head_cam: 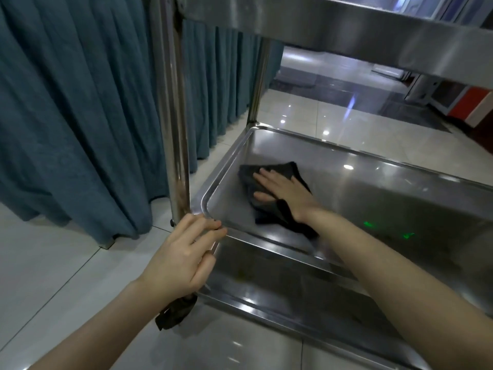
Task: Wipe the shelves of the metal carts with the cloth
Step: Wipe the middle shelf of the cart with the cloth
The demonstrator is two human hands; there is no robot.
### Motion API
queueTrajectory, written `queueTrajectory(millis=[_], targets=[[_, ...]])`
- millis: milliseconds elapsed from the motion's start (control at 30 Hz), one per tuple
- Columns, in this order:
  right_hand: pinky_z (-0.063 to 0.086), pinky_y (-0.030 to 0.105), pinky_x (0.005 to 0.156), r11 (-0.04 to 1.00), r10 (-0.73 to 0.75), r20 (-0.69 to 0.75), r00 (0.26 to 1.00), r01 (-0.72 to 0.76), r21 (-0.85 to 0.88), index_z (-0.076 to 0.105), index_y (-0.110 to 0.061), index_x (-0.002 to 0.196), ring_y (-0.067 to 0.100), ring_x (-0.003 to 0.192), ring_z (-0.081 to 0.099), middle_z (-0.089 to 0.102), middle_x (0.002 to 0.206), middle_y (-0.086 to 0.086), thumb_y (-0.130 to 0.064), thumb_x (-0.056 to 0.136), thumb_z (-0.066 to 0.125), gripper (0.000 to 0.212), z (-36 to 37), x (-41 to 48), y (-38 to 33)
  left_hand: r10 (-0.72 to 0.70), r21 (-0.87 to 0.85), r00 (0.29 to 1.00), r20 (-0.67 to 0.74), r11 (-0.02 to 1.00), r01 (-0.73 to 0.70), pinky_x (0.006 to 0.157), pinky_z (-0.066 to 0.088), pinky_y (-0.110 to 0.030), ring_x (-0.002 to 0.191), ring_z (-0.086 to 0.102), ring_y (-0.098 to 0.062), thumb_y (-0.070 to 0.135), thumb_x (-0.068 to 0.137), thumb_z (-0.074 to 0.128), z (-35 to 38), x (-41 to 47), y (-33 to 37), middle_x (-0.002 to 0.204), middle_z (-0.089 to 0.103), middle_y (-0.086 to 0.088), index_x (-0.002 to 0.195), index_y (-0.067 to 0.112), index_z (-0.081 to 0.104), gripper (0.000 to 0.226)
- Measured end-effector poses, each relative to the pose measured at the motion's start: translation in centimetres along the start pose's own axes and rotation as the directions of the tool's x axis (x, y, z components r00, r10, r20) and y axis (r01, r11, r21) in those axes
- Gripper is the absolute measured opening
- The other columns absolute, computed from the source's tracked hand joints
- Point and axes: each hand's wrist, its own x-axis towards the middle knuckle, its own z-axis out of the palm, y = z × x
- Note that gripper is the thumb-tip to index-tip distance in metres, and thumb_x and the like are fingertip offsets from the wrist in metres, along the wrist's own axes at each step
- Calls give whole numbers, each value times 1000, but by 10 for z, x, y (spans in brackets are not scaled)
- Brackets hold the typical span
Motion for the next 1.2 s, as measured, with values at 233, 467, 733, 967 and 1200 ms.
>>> queueTrajectory(millis=[233, 467, 733, 967, 1200], targets=[[-4, 44, 119, 988, 142, 11, 990, -142, 61, 4, -37, 155, 5, 149, -6, -4, 163, -16, -66, 97, 16, 66, 8, -13, 12, -168, 160, 982, 87, 975, 153, 75, 44, -39, 85, 48, -21, 36, 96, 38, 5, 40, 23, 88, 54, 0, 89, 16, 61, 32], [-3, 33, 116, 981, 159, -70, 985, -150, 122, 1, -51, 150, -11, 141, -13, -5, 157, -31, -81, 83, 7, 74, 28, -108, 37, -237, -62, 940, 246, 964, 260, 108, 27, -34, 133, 36, -24, 38, 98, 45, 58, 124, 55, 141, 48, -3, 140, 21, 46, 45], [3, 54, 119, 855, 513, -95, 853, -498, 146, 15, -29, 156, 16, 150, 3, 7, 164, -8, -62, 99, 23, 66, 7, -6, 111, -180, 65, 921, 345, 984, 168, 120, 13, -40, 148, 11, -17, 53, 97, 36, 77, 120, 44, 159, 25, 8, 151, 32, 26, 58], [-3, 36, 116, 937, 340, -23, 940, -337, 93, -2, -50, 150, -9, 140, -11, -9, 154, -32, -82, 84, 10, 74, 20, -168, 66, -156, 47, 873, 462, 987, 152, 119, 14, -44, 146, 19, -19, 56, 96, 33, 83, 122, 42, 158, 27, 7, 144, 33, 38, 53], [-1, 46, 121, 798, 597, 16, 802, -596, 87, 5, -36, 155, 9, 150, -4, -4, 163, -15, -58, 101, 23, 61, 2, -130, 91, -158, 53, 858, 489, 987, 152, 119, 11, -47, 146, 18, -23, 63, 92, 31, 86, 121, 42, 158, 27, 5, 142, 34, 40, 59]])
